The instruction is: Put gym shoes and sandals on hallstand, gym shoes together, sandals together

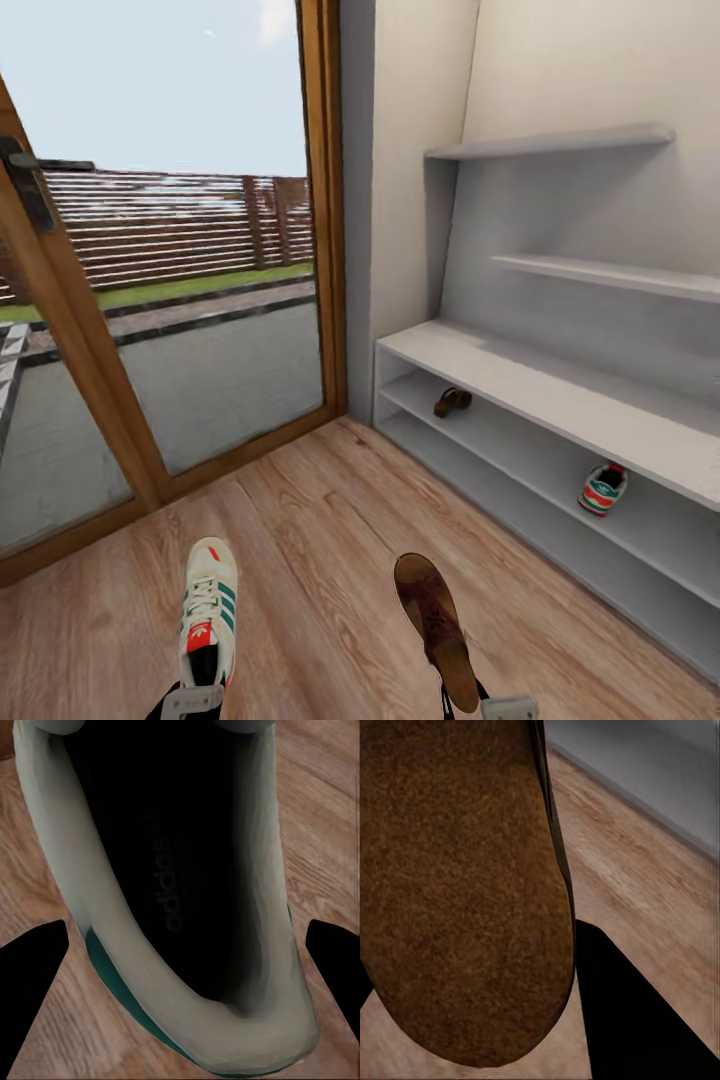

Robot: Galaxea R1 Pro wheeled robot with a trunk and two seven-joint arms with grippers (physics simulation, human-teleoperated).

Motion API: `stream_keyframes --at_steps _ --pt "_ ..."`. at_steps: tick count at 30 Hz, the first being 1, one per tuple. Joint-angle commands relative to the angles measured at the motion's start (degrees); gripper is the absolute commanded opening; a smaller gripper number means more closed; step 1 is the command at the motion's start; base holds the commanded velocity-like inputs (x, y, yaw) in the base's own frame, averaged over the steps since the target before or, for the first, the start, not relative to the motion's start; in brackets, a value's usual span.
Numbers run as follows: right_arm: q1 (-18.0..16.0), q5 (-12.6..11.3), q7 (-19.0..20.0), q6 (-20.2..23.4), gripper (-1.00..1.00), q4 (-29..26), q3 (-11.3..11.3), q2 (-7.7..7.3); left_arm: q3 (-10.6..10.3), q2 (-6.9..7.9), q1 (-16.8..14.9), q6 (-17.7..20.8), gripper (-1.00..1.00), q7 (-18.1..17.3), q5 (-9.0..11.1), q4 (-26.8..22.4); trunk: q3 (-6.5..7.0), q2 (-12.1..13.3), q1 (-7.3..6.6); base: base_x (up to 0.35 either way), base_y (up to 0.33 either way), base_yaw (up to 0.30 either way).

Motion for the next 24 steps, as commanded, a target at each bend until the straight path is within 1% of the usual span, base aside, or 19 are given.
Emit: stream_keyframes --at_steps 1,7,24 --pt "-0.1 -0.7 -0.1 -0.2 -1.0 0.0 0.5 -0.06 0.3 -0.03 0.0 -0.2 -1.0 -0.2 -0.1 0.0 -0.05 0.0 0.02 0.274 0.0 -0.266" --pt "-0.1 -0.7 -0.1 -0.2 -1.0 0.0 0.5 -0.06 0.3 -0.03 0.0 -0.2 -1.0 -0.2 -0.1 0.0 -0.05 0.0 0.02 0.083 0.0 -0.266" --pt "-0.1 -0.7 -0.1 -0.2 -1.0 0.0 0.5 -0.06 0.3 -0.03 0.0 -0.2 -1.0 -0.2 -0.1 0.0 -0.05 0.0 0.02 0.003 0.0 -0.266"
